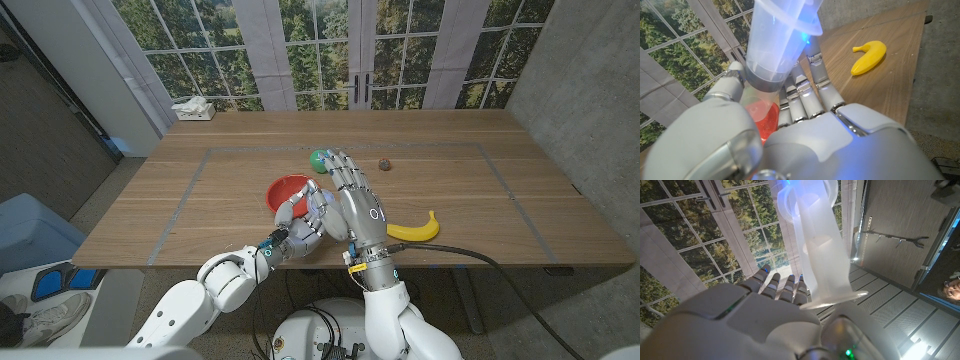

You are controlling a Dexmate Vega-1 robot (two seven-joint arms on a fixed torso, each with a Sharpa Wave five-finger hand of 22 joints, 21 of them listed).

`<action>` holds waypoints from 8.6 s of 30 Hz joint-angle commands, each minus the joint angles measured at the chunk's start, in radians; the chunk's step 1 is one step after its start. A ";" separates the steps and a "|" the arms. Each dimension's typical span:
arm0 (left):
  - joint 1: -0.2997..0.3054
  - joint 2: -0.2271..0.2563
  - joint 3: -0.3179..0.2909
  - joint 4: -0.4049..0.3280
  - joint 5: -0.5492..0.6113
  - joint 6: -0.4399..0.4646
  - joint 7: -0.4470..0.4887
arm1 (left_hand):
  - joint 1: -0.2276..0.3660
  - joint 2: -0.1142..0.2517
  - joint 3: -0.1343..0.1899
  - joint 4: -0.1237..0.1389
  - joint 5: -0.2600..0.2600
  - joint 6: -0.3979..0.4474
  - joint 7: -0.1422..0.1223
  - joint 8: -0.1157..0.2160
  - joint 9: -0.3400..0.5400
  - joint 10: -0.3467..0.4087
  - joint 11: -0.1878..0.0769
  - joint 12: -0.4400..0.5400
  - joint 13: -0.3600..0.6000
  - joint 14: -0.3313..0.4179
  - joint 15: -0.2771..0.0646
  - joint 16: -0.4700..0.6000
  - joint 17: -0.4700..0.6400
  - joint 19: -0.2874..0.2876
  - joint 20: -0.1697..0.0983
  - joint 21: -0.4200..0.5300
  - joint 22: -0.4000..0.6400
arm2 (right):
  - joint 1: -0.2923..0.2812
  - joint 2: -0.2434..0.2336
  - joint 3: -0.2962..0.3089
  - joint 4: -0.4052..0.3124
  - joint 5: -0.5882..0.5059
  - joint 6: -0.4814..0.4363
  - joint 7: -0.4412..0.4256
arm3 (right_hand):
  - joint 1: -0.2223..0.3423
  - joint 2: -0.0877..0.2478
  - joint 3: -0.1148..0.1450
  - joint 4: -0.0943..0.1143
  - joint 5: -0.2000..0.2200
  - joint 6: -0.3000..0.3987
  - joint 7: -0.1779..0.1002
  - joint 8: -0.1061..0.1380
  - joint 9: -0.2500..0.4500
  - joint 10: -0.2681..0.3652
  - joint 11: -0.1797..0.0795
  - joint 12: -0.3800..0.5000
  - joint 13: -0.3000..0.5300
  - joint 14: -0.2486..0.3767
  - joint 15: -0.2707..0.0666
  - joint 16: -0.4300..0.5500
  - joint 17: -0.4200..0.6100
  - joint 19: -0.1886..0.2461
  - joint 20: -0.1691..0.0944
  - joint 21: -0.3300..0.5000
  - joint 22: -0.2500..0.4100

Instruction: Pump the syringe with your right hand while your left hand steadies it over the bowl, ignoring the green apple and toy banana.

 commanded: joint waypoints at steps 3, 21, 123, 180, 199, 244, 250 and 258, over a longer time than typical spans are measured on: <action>0.010 0.003 0.003 -0.012 0.023 -0.010 -0.017 | 0.008 0.126 0.252 0.128 0.006 0.021 0.008 0.084 0.026 0.096 -0.141 0.007 0.004 0.001 -0.088 0.005 0.000 0.003 -0.094 0.005 0.003 | 0.019 0.006 -0.006 0.016 0.008 0.007 0.007 | -0.007 0.020 0.000 0.000 0.004 0.001 -0.004 0.007 0.001 -0.009 -0.003 0.006 0.000 -0.006 -0.148 0.003 -0.001 -0.004 -0.072 0.001 0.004; 0.000 0.011 0.005 -0.008 0.030 -0.005 -0.025 | -0.001 0.123 0.255 0.127 0.004 0.004 -0.006 0.079 0.015 0.101 -0.141 0.006 0.004 -0.006 -0.087 0.003 -0.001 -0.002 -0.088 0.002 -0.001 | 0.051 0.014 -0.012 0.041 0.026 0.017 0.023 | -0.008 0.020 -0.003 0.001 0.004 0.004 -0.004 0.009 0.001 -0.007 -0.001 0.009 -0.001 -0.002 -0.144 0.006 -0.004 -0.003 -0.069 0.001 0.003; 0.001 0.015 0.011 -0.030 0.075 -0.026 -0.028 | -0.028 0.124 0.273 0.111 0.002 0.015 0.003 0.087 -0.040 0.105 -0.141 0.005 0.005 -0.030 -0.086 0.005 0.000 -0.010 -0.092 -0.002 -0.003 | 0.215 0.046 -0.059 0.185 0.093 0.029 0.084 | -0.010 0.023 -0.009 0.004 0.006 -0.004 -0.010 0.008 0.001 -0.027 -0.007 0.008 -0.003 -0.014 -0.143 0.010 -0.015 -0.006 -0.067 0.000 0.003; -0.212 0.127 0.159 -0.129 0.693 -0.031 0.249 | -0.023 0.127 0.287 0.090 0.004 0.060 -0.015 0.109 -0.071 0.162 -0.131 0.022 0.012 0.004 -0.086 0.027 0.008 0.025 -0.091 0.016 -0.004 | 0.105 -0.015 0.152 0.189 0.365 0.388 -0.058 | -0.034 -0.008 -0.055 -0.031 -0.010 0.096 0.010 0.027 0.004 0.085 0.055 0.039 -0.001 0.132 -0.079 0.063 -0.041 0.159 0.012 0.040 0.004; -0.309 0.158 0.186 -0.184 0.870 0.132 0.394 | -0.009 0.127 0.289 0.073 0.004 0.078 -0.010 0.115 -0.087 0.187 -0.119 0.026 0.017 0.028 -0.085 0.039 0.013 0.033 -0.093 0.028 -0.003 | 0.049 -0.010 0.252 0.194 0.475 0.503 -0.052 | -0.041 -0.004 -0.059 -0.030 -0.010 0.111 0.013 0.028 0.005 0.097 0.063 0.040 0.000 0.146 -0.075 0.070 -0.041 0.170 0.016 0.039 0.005; -0.891 0.103 0.497 -0.130 1.200 0.908 0.260 | 0.153 0.104 0.238 0.010 0.017 0.192 0.028 0.093 -0.180 0.268 -0.083 0.048 0.027 0.242 -0.090 0.152 0.037 0.083 -0.125 0.131 0.019 | 0.008 0.061 0.407 0.248 0.590 0.775 0.044 | -0.050 -0.002 -0.066 -0.035 -0.009 0.138 0.026 0.028 0.005 0.118 0.075 0.040 0.001 0.168 -0.066 0.079 -0.041 0.181 0.025 0.033 0.006; -0.959 0.067 0.566 -0.092 1.268 0.985 0.218 | 0.178 0.093 0.228 0.007 0.018 0.212 0.029 0.083 -0.191 0.281 -0.077 0.055 0.027 0.248 -0.090 0.157 0.038 0.078 -0.125 0.139 0.020 | 0.002 0.068 0.420 0.250 0.584 0.787 0.050 | -0.052 -0.002 -0.067 -0.036 -0.009 0.139 0.026 0.027 0.005 0.122 0.076 0.041 0.001 0.179 -0.064 0.084 -0.041 0.187 0.031 0.033 0.006; -1.009 0.037 0.618 -0.053 1.321 1.031 0.153 | 0.197 0.086 0.220 0.007 0.019 0.223 0.033 0.073 -0.200 0.285 -0.076 0.058 0.028 0.253 -0.090 0.163 0.040 0.072 -0.125 0.144 0.021 | -0.006 0.074 0.434 0.250 0.582 0.795 0.062 | -0.053 -0.002 -0.068 -0.037 -0.009 0.140 0.025 0.026 0.005 0.124 0.077 0.040 0.001 0.183 -0.063 0.086 -0.040 0.189 0.033 0.032 0.006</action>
